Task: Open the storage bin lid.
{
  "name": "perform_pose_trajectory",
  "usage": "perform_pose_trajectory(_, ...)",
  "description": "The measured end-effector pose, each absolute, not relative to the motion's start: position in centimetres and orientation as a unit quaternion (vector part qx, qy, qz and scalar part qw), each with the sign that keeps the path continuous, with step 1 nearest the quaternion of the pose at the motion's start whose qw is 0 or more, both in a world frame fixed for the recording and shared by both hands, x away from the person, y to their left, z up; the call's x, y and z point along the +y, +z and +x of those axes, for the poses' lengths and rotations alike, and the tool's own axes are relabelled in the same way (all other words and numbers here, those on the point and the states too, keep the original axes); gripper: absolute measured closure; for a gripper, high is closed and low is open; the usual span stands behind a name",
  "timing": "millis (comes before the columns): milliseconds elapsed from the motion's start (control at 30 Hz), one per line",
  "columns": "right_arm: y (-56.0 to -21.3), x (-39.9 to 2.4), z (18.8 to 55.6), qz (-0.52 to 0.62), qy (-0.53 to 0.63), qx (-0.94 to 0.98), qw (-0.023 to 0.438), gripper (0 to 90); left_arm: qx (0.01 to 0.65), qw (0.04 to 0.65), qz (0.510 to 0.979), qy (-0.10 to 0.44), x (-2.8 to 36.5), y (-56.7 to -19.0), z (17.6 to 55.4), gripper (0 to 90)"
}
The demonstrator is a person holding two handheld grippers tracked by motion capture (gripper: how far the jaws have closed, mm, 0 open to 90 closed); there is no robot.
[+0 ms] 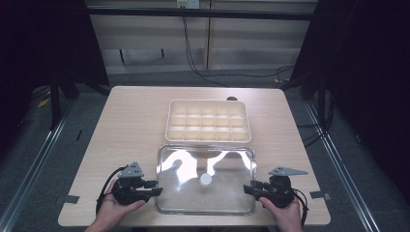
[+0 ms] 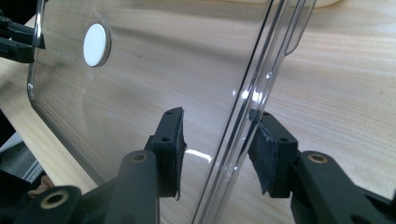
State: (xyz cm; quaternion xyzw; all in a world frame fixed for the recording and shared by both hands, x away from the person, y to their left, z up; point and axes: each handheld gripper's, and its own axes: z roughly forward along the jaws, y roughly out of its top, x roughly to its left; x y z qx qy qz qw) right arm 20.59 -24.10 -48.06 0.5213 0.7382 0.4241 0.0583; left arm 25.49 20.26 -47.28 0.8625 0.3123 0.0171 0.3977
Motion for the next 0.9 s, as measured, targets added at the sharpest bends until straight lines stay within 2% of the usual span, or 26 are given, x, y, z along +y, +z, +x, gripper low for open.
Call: perform_pose_trajectory(900,-49.03,-24.09,21.52,0.541,0.400,0.738,0.058,51.3,0.329,0.382,0.863,0.009,19.52,-48.11,26.26,58.7)
